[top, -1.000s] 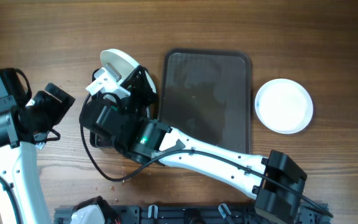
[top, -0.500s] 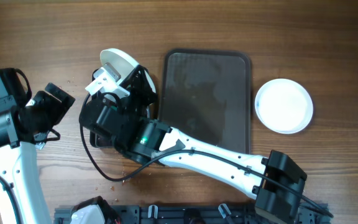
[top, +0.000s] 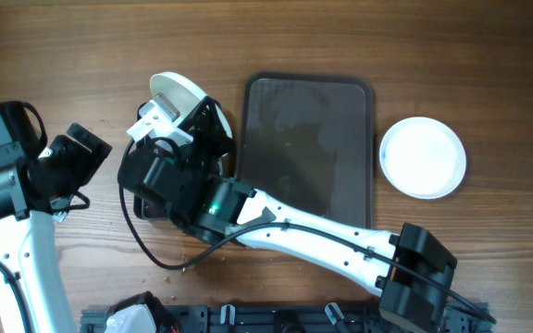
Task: Clean dirty plates on tray and stack at the side
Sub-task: 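Lift the plate with the right gripper and rinse it over the small tray, then carry the plate right and stack it on the clean plates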
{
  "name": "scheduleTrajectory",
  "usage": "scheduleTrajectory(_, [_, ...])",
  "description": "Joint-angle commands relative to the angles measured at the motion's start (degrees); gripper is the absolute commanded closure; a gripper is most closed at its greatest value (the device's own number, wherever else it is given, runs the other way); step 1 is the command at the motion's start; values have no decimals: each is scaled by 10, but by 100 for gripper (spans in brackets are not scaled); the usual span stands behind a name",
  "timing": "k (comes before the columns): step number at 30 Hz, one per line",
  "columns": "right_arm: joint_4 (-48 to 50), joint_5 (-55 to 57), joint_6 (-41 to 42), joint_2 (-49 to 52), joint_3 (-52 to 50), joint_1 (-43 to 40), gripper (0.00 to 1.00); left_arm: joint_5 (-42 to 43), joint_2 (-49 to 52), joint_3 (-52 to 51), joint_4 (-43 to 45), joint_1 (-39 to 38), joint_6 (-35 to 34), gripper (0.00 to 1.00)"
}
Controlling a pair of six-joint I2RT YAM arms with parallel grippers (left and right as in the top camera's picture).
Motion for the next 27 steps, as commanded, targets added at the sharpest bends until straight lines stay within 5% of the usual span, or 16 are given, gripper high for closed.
scheduleTrajectory(1, [6,17,-1,-6,16,1,96,11,-4,6,0,5,3,0])
scheduleTrajectory(11, [9,12,6,-6,15,-2,96,11,-4,6,0,5,3,0])
scheduleTrajectory(16, [-70,5,163,-6,15,-27,96,11,-4,6,0,5,3,0])
scheduleTrajectory(20, [-164,-183,333,-11,15,-64,96,11,-4,6,0,5,3,0])
scheduleTrajectory(23, [-175,-409,342,-43,15,-101,96,11,-4,6,0,5,3,0])
scheduleTrajectory(27, [-206,-516,357,-115,15,-156,96,11,-4,6,0,5,3,0])
